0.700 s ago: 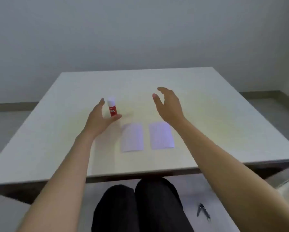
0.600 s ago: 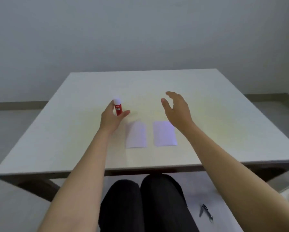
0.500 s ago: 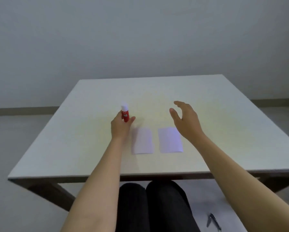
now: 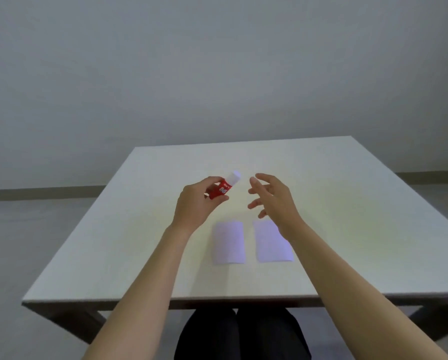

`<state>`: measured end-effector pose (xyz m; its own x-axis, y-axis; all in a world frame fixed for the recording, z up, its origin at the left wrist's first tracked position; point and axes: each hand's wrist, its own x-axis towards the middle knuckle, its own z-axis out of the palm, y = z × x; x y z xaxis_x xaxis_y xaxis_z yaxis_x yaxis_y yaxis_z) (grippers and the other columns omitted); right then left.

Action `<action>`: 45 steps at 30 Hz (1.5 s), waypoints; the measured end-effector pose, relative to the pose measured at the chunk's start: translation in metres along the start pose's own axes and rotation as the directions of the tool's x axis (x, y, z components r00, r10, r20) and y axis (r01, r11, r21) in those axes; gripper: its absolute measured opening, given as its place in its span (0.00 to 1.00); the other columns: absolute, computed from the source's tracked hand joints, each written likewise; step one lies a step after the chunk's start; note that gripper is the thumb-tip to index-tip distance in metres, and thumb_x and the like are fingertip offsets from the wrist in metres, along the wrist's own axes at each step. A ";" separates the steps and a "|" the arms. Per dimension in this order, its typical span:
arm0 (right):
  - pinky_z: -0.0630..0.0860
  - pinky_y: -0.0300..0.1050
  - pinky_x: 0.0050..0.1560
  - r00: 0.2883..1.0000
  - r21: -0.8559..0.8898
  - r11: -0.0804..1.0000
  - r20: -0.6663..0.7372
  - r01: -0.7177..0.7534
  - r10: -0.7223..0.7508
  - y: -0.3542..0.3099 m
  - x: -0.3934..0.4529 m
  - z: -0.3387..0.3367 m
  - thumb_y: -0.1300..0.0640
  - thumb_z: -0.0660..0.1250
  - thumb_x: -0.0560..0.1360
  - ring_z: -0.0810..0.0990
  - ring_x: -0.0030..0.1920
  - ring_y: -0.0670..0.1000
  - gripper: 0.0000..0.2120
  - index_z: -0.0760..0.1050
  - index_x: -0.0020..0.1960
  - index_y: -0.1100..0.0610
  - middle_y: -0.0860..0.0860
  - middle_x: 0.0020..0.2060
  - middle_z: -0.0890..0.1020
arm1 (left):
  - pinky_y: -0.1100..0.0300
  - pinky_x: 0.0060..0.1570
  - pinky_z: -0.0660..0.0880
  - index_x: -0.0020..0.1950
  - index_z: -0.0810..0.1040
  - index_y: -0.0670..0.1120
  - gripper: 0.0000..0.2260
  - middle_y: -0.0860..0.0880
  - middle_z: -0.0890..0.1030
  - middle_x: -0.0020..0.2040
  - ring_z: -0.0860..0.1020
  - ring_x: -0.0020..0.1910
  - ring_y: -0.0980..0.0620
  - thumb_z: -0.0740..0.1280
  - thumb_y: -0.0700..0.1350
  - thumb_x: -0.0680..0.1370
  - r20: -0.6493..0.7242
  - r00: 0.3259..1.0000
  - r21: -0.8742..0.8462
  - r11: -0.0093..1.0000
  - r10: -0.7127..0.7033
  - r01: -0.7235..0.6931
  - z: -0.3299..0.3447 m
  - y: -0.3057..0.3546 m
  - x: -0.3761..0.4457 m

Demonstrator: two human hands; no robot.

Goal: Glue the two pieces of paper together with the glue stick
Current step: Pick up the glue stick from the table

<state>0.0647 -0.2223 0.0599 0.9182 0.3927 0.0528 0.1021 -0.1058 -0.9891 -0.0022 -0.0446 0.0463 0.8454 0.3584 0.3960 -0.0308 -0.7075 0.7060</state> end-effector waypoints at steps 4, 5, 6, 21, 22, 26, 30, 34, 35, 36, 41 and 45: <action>0.65 0.35 0.20 0.999 -0.003 0.999 -0.007 -0.045 0.045 -0.006 -0.002 -0.003 0.33 0.59 0.73 0.73 0.20 0.49 0.28 0.80 0.44 0.58 0.52 0.23 0.80 | 0.59 0.40 0.73 0.57 0.80 0.56 0.15 0.55 0.83 0.45 0.78 0.43 0.53 0.73 0.49 0.71 0.064 0.977 0.278 0.936 0.204 -0.214 -0.004 0.021 -0.008; 0.64 0.34 0.20 0.998 -0.019 0.998 -0.011 -0.061 0.061 -0.005 -0.004 -0.005 0.33 0.58 0.73 0.70 0.18 0.49 0.30 0.80 0.40 0.60 0.51 0.19 0.77 | 0.58 0.39 0.73 0.57 0.80 0.55 0.15 0.55 0.83 0.45 0.77 0.43 0.53 0.73 0.48 0.71 0.080 0.962 0.322 0.907 0.261 -0.273 -0.003 0.024 -0.011; 0.64 0.34 0.20 0.997 -0.042 0.997 -0.012 -0.071 0.070 -0.002 -0.005 -0.007 0.34 0.59 0.74 0.68 0.18 0.48 0.30 0.79 0.37 0.61 0.50 0.17 0.74 | 0.57 0.39 0.73 0.57 0.81 0.54 0.14 0.54 0.83 0.45 0.77 0.43 0.52 0.73 0.47 0.71 0.089 0.945 0.347 0.880 0.314 -0.325 -0.003 0.027 -0.014; 0.68 0.40 0.25 0.983 -0.199 0.980 0.173 -0.022 0.057 0.005 -0.009 -0.026 0.53 0.60 0.79 0.76 0.24 0.49 0.12 0.77 0.47 0.60 0.53 0.33 0.79 | 0.61 0.34 0.68 0.53 0.84 0.50 0.14 0.51 0.84 0.43 0.79 0.36 0.47 0.76 0.44 0.68 0.081 0.888 0.489 0.758 0.453 -0.431 0.013 0.036 -0.026; 0.71 0.40 0.26 0.977 -0.154 0.988 0.209 0.002 0.031 0.005 -0.009 -0.029 0.55 0.62 0.78 0.79 0.29 0.49 0.08 0.77 0.51 0.57 0.52 0.38 0.79 | 0.61 0.34 0.68 0.54 0.83 0.50 0.14 0.51 0.84 0.44 0.79 0.37 0.47 0.75 0.44 0.69 0.072 0.897 0.488 0.769 0.436 -0.413 0.013 0.034 -0.027; 0.68 0.38 0.23 0.976 -0.295 0.953 0.178 -0.067 0.124 0.004 -0.011 -0.030 0.41 0.60 0.77 0.80 0.26 0.49 0.18 0.76 0.51 0.57 0.51 0.37 0.82 | 0.61 0.37 0.66 0.57 0.82 0.52 0.14 0.53 0.84 0.46 0.79 0.41 0.48 0.73 0.46 0.72 0.072 0.928 0.451 0.818 0.366 -0.358 0.016 0.029 -0.033; 0.70 0.40 0.26 0.975 -0.343 0.939 0.218 0.028 0.051 0.008 -0.013 -0.032 0.53 0.64 0.77 0.78 0.26 0.50 0.09 0.78 0.44 0.57 0.51 0.34 0.81 | 0.61 0.37 0.67 0.56 0.82 0.52 0.13 0.52 0.84 0.46 0.79 0.41 0.47 0.72 0.46 0.72 0.108 0.930 0.438 0.823 0.351 -0.362 0.020 0.030 -0.036; 0.73 0.38 0.27 0.950 -0.274 0.962 0.305 0.021 0.067 0.003 -0.014 -0.037 0.47 0.68 0.74 0.82 0.32 0.48 0.15 0.77 0.58 0.49 0.50 0.46 0.81 | 0.61 0.38 0.66 0.58 0.81 0.53 0.13 0.53 0.84 0.47 0.78 0.42 0.48 0.71 0.46 0.73 0.093 0.936 0.439 0.830 0.339 -0.344 0.017 0.031 -0.036; 0.71 0.39 0.25 0.956 -0.310 0.951 0.279 -0.003 0.094 0.001 -0.014 -0.034 0.44 0.66 0.75 0.80 0.28 0.49 0.15 0.77 0.55 0.53 0.51 0.41 0.82 | 0.61 0.38 0.65 0.58 0.81 0.53 0.13 0.53 0.84 0.47 0.78 0.42 0.48 0.71 0.46 0.73 0.097 0.934 0.438 0.828 0.343 -0.350 0.017 0.032 -0.037; 0.69 0.40 0.25 0.961 -0.348 0.937 0.258 -0.006 0.102 0.001 -0.015 -0.032 0.44 0.64 0.76 0.78 0.24 0.49 0.16 0.78 0.50 0.58 0.52 0.35 0.81 | 0.61 0.38 0.65 0.58 0.81 0.53 0.13 0.53 0.84 0.47 0.78 0.43 0.48 0.71 0.46 0.73 0.102 0.933 0.433 0.829 0.345 -0.354 0.017 0.033 -0.037; 0.73 0.38 0.29 0.974 -0.238 0.959 0.200 0.153 -0.106 0.008 -0.014 -0.033 0.61 0.66 0.75 0.79 0.32 0.47 0.06 0.78 0.52 0.55 0.52 0.39 0.79 | 0.60 0.35 0.68 0.58 0.80 0.56 0.13 0.54 0.82 0.43 0.77 0.40 0.50 0.71 0.48 0.73 0.068 0.984 0.323 0.929 0.166 -0.179 0.014 0.028 -0.041; 0.77 0.47 0.42 0.987 -0.397 0.914 -0.087 0.088 -0.133 0.028 0.003 -0.048 0.59 0.66 0.75 0.79 0.39 0.54 0.13 0.76 0.59 0.54 0.52 0.46 0.78 | 0.67 0.39 0.72 0.56 0.82 0.56 0.11 0.55 0.83 0.36 0.80 0.36 0.55 0.70 0.49 0.74 -0.093 0.991 0.092 0.990 -0.095 0.104 0.004 0.009 -0.063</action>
<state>0.0890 -0.2682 0.0393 0.9263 0.3220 0.1956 0.3260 -0.4247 -0.8446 -0.0534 -0.0761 0.0250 0.7911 0.4791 0.3802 0.1062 -0.7198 0.6860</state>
